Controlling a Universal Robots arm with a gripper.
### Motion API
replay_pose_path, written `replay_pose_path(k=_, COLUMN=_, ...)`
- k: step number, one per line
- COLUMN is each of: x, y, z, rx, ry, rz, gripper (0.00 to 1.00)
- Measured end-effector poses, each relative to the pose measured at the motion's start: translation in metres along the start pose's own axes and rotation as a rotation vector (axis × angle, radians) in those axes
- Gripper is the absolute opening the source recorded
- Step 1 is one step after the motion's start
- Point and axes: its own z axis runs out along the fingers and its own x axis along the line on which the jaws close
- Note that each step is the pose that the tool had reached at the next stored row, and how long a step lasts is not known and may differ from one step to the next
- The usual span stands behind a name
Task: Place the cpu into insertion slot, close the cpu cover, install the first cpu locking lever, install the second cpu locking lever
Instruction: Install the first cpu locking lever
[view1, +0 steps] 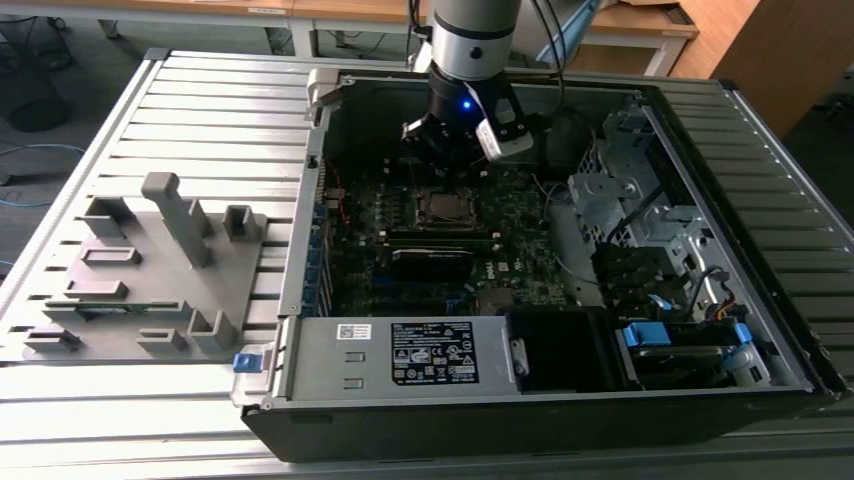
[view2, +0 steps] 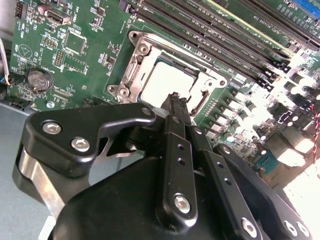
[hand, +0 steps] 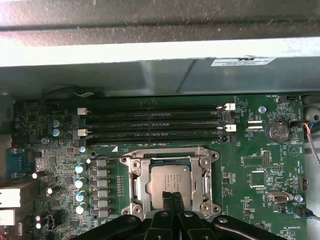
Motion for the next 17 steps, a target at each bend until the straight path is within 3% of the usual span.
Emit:
replay_pose_path(k=7, x=0.0000, y=0.0000, z=-0.0004, rx=0.0003, ry=0.0002, rz=0.000, gripper=0.11)
replay_pose_path(k=17, x=0.0000, y=0.0001, z=-0.0058, rx=0.0000, ry=0.0000, rz=0.000, gripper=0.11)
